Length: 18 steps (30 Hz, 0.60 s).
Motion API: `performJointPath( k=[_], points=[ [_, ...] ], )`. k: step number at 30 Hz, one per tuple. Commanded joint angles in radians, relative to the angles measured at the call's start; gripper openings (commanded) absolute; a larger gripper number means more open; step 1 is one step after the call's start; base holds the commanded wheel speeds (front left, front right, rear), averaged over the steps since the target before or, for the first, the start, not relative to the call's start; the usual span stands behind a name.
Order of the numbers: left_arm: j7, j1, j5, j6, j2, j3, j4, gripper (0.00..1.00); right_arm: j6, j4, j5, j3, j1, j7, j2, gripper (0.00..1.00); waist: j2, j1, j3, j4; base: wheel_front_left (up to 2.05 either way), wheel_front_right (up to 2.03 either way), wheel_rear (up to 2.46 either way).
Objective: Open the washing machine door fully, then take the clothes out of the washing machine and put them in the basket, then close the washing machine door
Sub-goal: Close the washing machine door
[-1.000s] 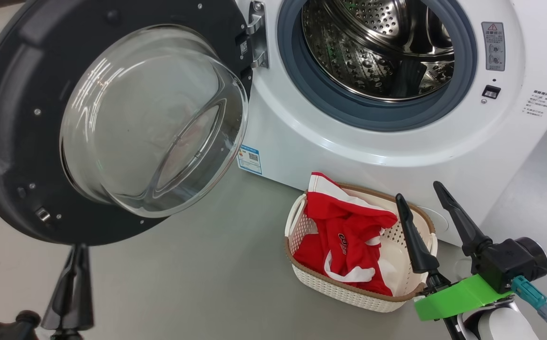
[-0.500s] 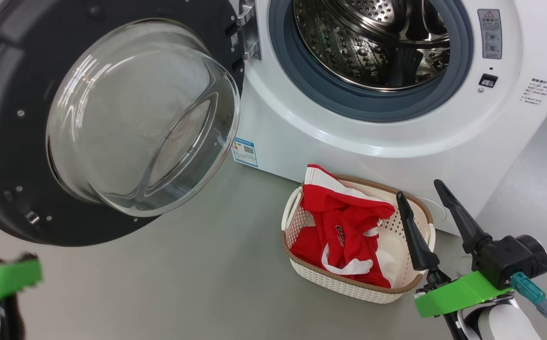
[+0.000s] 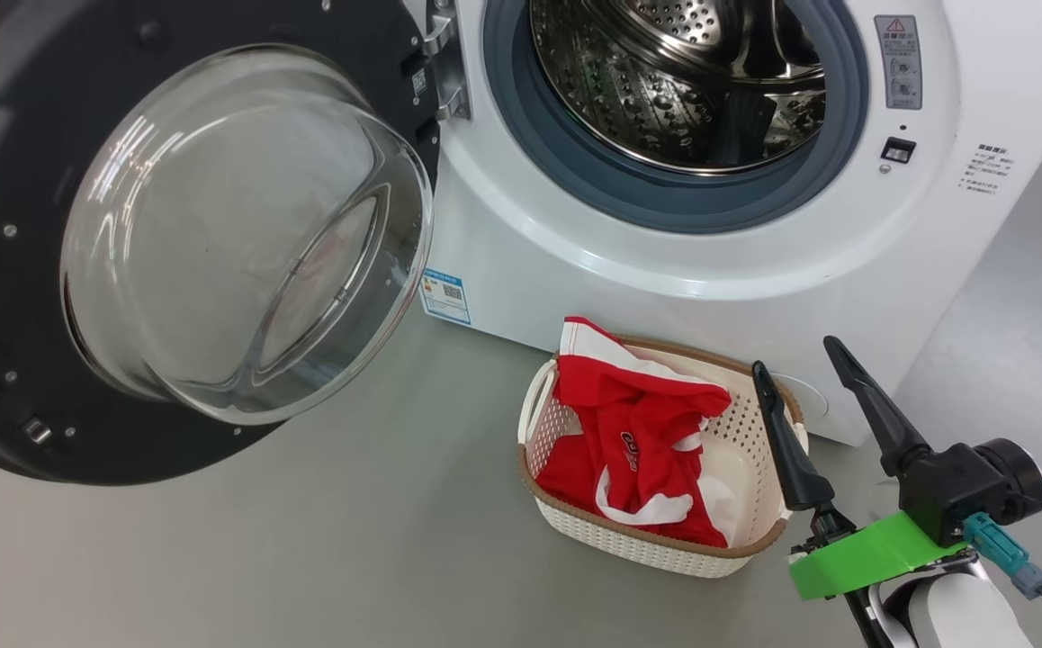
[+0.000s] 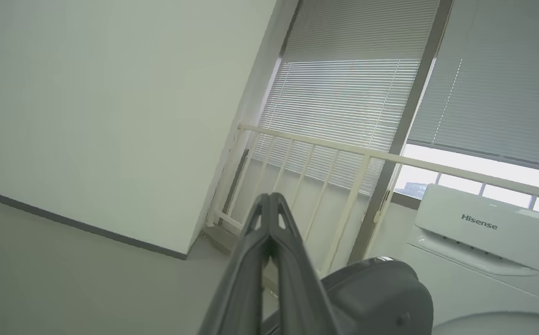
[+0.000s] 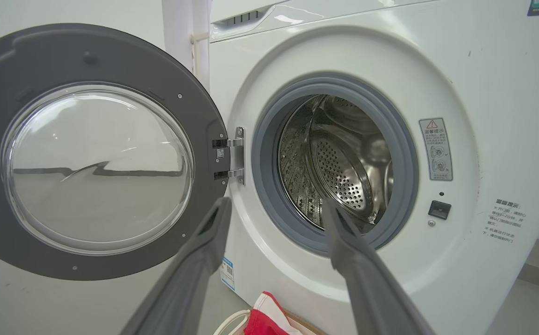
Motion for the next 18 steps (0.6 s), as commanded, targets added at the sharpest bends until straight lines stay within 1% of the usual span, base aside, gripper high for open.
performJointPath(
  k=[1, 5, 9, 12, 14, 18],
  points=[
    [0.034, -0.091, -0.065, -0.011, 0.052, 0.057, 0.049, 0.0, 0.006, -0.021, -0.012, 0.015, -0.031, -0.006, 0.0, 1.0, 0.0, 0.0, -0.008, -0.005, 0.0, 0.0, 0.0],
    [0.123, -0.244, -0.21, -0.004, 0.055, 0.133, 0.246, 0.0, 0.006, -0.019, -0.025, 0.008, -0.026, -0.006, 0.0, 1.0, 0.0, 0.0, -0.016, -0.007, 0.0, 0.0, 0.0],
    [0.269, -0.346, -0.323, 0.059, 0.069, 0.197, 0.432, 0.0, 0.006, -0.012, -0.025, -0.004, -0.013, -0.006, 0.0, 1.0, 0.0, 0.0, -0.039, -0.015, 0.0, 0.0, 0.0],
    [0.367, -0.383, -0.355, 0.085, 0.096, 0.206, 0.532, 0.0, 0.006, -0.011, -0.021, -0.004, -0.01, -0.006, 0.0, 1.0, 0.0, 0.0, -0.047, -0.026, 0.0, 0.0, 0.0],
    [0.415, -0.398, -0.375, 0.081, 0.113, 0.213, 0.577, 0.0, 0.006, -0.01, -0.022, -0.004, -0.011, -0.006, 0.0, 1.0, 0.0, 0.0, -0.049, -0.036, 0.0, 0.0, 0.0],
    [0.511, -0.412, -0.396, 0.045, 0.135, 0.203, 0.641, 0.0, 0.006, -0.01, -0.025, -0.008, -0.002, -0.006, 0.0, 1.0, 0.0, 0.0, -0.049, -0.05, 0.0, 0.0, 0.0]
  ],
)
